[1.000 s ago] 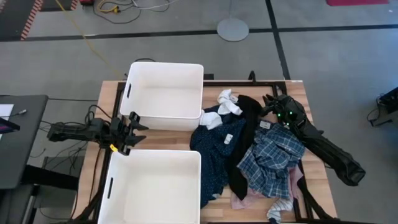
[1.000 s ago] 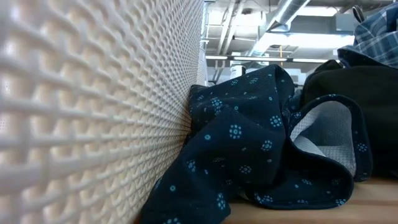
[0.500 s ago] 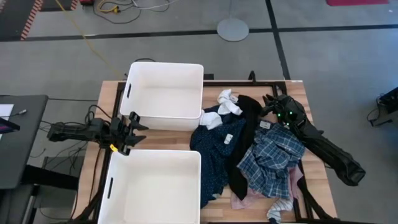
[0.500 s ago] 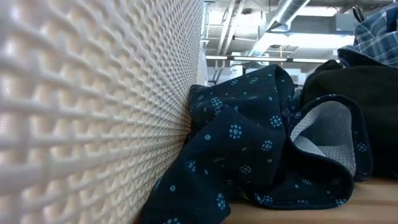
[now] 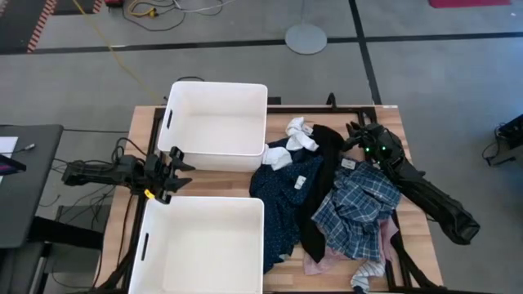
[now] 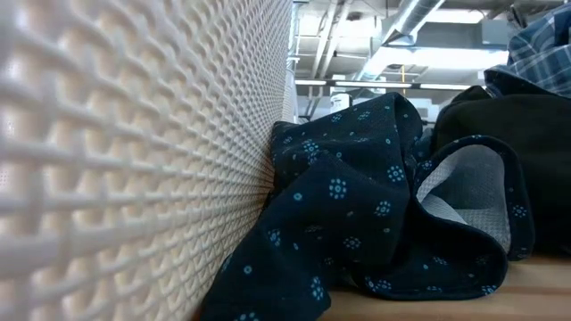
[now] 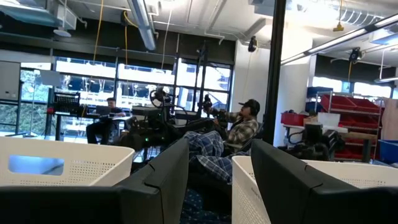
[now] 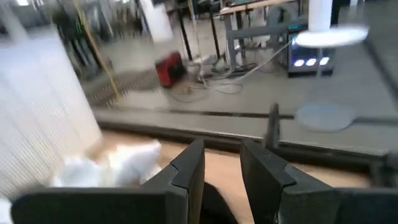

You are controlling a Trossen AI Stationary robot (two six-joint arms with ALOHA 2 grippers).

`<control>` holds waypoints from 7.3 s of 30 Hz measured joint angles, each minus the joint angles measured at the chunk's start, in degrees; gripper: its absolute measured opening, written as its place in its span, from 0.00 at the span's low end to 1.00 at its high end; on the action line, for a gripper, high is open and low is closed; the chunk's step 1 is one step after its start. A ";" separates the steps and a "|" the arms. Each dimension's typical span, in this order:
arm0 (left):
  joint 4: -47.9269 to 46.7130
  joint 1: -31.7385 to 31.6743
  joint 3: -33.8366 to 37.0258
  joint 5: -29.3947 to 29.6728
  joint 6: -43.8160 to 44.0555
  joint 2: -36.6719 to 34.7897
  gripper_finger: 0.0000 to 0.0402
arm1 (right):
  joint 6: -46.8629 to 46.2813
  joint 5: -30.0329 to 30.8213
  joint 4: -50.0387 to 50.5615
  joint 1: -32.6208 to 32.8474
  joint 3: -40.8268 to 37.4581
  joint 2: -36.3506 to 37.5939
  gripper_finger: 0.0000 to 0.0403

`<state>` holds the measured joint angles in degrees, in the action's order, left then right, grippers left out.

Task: Sort clothes
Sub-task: Put the blue pants into the bottom white laundry organizer

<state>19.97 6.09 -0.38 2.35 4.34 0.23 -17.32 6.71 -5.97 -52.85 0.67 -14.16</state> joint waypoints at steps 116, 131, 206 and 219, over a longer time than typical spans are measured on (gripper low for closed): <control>0.00 0.02 0.01 -0.02 0.00 0.00 0.42 | -48.83 4.10 91.74 98.79 69.05 -49.71 0.72; 0.00 0.02 0.02 -0.02 0.00 -0.02 0.42 | -47.61 7.98 90.57 93.53 54.33 -55.46 0.69; 0.00 0.02 0.00 -0.02 0.00 0.00 0.42 | 50.31 -22.59 3.77 66.18 88.74 -84.44 0.01; 0.27 0.01 0.01 0.01 0.06 -0.02 0.42 | 53.20 -18.83 16.24 66.31 88.74 -71.32 0.01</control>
<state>20.24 6.10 -0.37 2.36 4.40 0.21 35.88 -12.12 10.26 13.45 89.41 -85.48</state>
